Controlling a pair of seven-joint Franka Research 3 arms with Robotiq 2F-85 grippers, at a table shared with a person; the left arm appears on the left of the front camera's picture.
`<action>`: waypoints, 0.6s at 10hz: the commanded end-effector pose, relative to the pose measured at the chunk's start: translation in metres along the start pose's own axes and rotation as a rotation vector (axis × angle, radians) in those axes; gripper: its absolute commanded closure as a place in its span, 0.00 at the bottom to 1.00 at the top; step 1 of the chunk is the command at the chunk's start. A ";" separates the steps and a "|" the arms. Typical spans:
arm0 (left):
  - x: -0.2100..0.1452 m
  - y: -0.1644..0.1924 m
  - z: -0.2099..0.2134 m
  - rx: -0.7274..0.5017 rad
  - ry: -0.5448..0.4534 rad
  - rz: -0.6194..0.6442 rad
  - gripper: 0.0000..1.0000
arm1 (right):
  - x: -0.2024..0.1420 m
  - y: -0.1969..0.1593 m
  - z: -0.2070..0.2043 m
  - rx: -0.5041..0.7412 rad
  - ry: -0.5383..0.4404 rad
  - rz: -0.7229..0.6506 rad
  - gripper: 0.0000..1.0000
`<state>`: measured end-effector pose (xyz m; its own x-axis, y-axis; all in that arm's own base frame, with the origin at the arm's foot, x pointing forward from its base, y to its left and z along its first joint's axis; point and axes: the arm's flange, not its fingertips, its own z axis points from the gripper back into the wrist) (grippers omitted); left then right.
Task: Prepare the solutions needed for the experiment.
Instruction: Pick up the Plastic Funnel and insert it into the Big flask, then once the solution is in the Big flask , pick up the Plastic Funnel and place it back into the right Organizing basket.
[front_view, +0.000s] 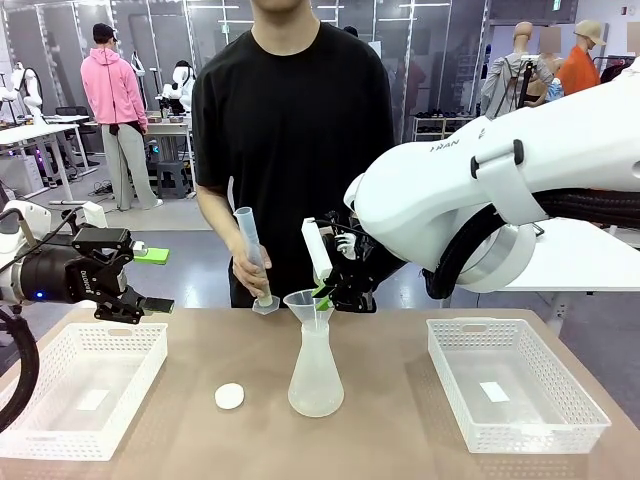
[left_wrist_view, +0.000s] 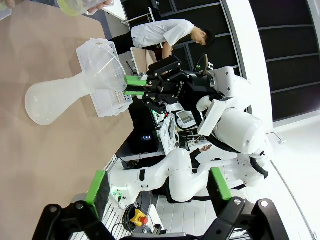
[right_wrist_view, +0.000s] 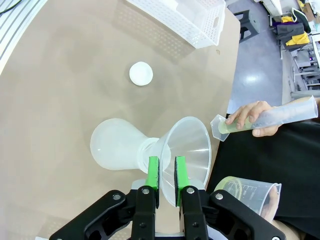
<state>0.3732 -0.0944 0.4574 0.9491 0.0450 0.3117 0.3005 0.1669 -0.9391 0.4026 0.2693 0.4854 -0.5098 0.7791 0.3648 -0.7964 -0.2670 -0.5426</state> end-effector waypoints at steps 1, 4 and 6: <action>0.000 -0.001 0.000 -0.017 0.001 -0.001 0.00 | 0.000 0.000 0.000 0.000 -0.001 -0.001 0.82; 0.000 -0.001 0.000 -0.017 0.001 -0.001 0.00 | 0.000 0.000 0.000 0.000 -0.001 -0.001 0.82; 0.000 -0.001 0.000 -0.017 0.001 -0.001 0.00 | 0.000 0.000 0.000 0.000 -0.001 -0.001 0.82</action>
<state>0.3732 -0.0944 0.4574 0.9491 0.0450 0.3117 0.3005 0.1669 -0.9391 0.4029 0.2689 0.4854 -0.5089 0.7801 0.3640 -0.7965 -0.2664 -0.5428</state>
